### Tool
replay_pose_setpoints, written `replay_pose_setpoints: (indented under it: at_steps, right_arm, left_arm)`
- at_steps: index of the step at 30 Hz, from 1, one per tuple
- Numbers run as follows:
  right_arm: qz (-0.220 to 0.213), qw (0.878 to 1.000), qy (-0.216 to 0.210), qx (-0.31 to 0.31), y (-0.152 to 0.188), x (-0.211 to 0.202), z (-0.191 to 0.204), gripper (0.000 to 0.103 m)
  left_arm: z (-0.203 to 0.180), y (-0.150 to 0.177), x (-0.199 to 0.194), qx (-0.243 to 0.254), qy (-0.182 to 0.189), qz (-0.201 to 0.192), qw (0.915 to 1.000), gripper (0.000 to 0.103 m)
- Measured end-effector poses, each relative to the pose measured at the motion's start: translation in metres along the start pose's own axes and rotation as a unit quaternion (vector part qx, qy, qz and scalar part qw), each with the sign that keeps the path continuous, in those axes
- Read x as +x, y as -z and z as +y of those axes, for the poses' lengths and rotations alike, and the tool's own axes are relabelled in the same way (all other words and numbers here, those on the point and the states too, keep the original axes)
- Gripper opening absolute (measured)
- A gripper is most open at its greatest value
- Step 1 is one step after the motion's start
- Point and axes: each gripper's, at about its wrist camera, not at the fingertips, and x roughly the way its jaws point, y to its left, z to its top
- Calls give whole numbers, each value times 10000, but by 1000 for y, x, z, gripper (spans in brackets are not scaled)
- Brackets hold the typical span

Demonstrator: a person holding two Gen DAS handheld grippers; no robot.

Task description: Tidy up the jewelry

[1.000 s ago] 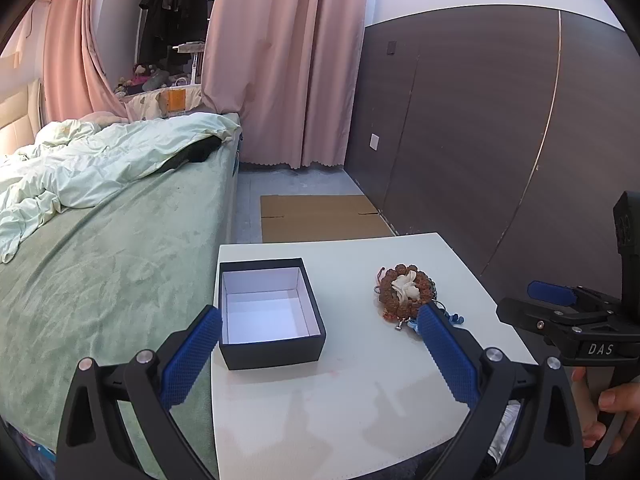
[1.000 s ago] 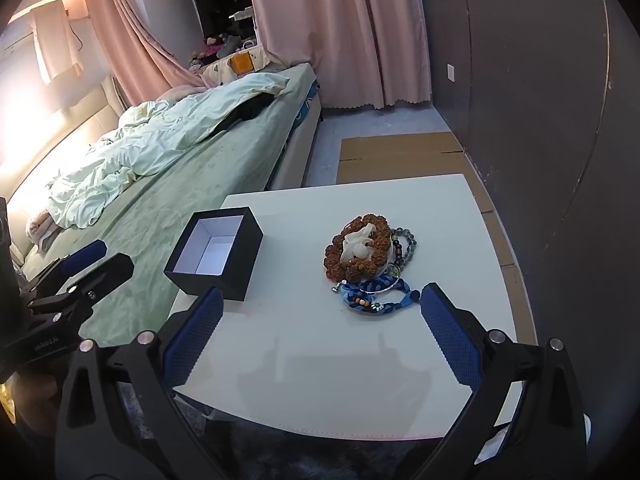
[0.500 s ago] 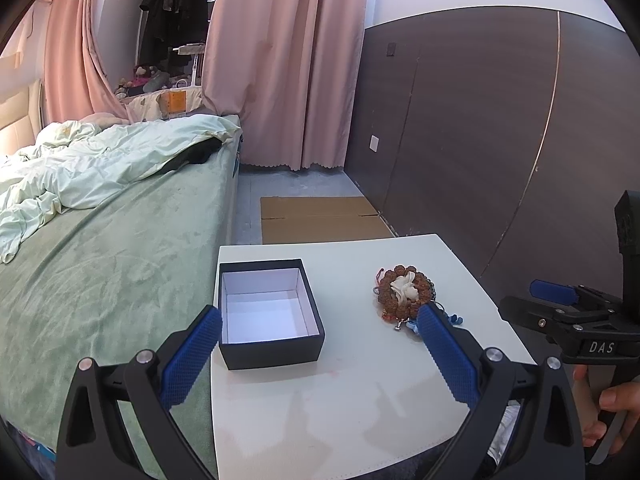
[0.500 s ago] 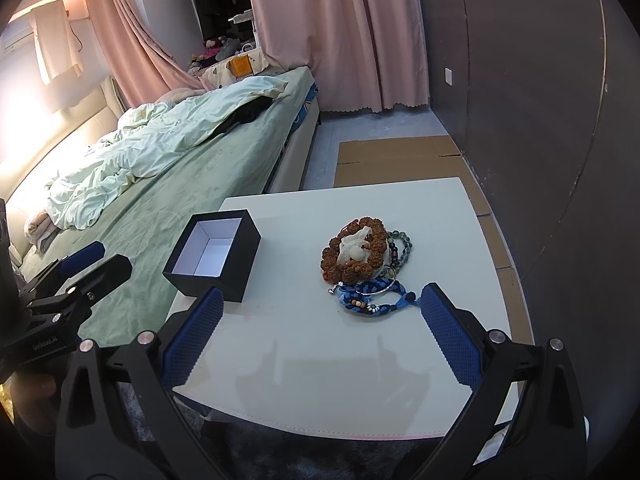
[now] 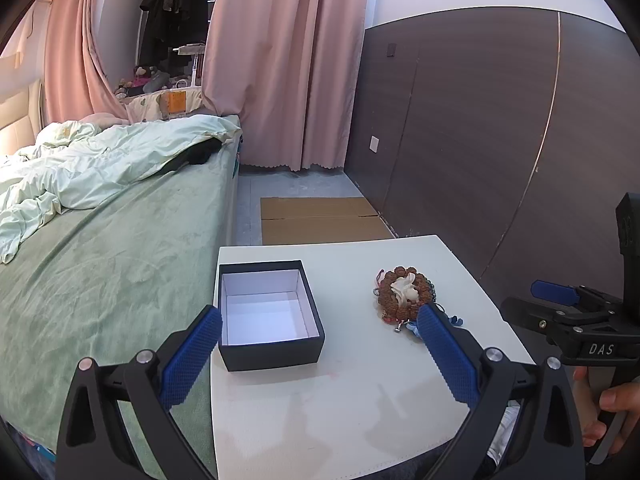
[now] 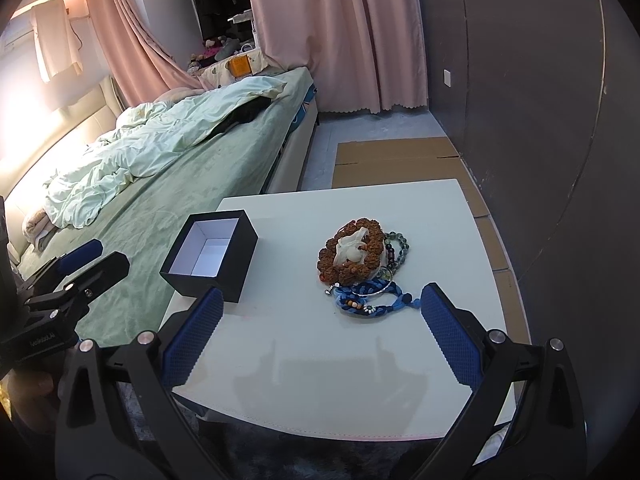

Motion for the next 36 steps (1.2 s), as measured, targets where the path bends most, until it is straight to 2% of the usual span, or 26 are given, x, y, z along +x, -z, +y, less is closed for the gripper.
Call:
replay_pose_setpoints:
  at_steps: [36]
  right_arm:
    - [-22,10000,64,18,-5,1,-7,99]
  left_arm:
    - [2,1,-2,7,32,-24,10000,95]
